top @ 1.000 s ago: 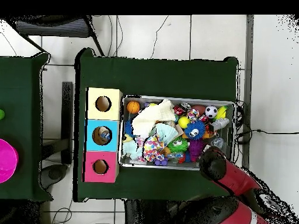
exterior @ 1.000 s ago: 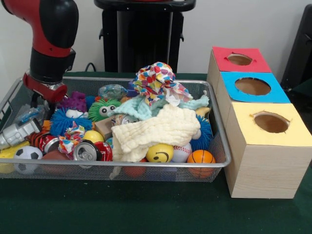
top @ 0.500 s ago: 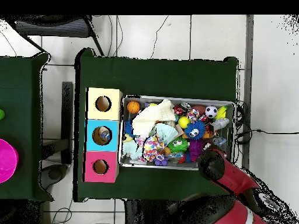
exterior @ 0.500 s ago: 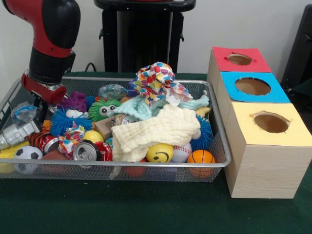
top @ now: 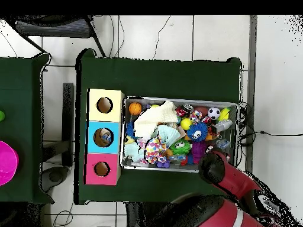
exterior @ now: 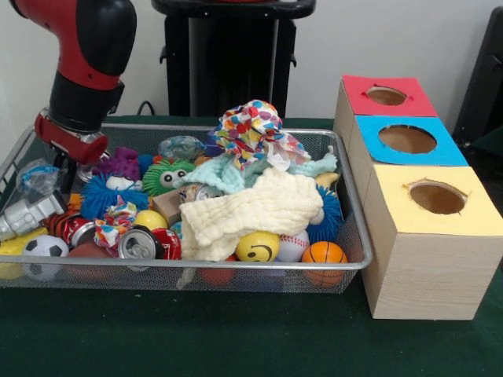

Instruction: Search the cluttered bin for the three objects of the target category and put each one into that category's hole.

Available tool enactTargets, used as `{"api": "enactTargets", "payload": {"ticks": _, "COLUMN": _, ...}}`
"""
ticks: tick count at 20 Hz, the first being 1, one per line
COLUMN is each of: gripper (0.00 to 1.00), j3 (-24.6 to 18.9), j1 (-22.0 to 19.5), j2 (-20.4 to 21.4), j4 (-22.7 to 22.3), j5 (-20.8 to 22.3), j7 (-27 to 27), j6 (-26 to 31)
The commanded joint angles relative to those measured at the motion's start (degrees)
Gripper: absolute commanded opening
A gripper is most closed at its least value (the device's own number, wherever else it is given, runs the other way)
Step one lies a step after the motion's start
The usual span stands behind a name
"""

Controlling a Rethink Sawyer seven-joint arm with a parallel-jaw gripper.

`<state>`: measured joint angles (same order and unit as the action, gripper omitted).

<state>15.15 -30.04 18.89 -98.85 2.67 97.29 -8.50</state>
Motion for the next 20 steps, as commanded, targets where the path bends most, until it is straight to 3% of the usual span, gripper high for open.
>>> {"api": "enactTargets", "payload": {"ticks": 1, "gripper": 0.0, "j3": -4.36, "j1": -2.12, "j2": 0.06, "j4": 0.03, "j5": -0.62, "j7": 10.48, "j6": -0.1}}
{"api": "enactTargets", "payload": {"ticks": 9, "gripper": 0.0, "j3": -6.98, "j1": -5.09, "j2": 7.43, "j4": -4.53, "j5": 1.24, "j7": 8.53, "j6": 5.29}}
{"api": "enactTargets", "payload": {"ticks": 20, "gripper": 0.0, "j3": -14.8, "j1": -10.93, "j2": 14.89, "j4": -12.28, "j5": 3.72, "j7": 9.02, "j6": 5.88}}
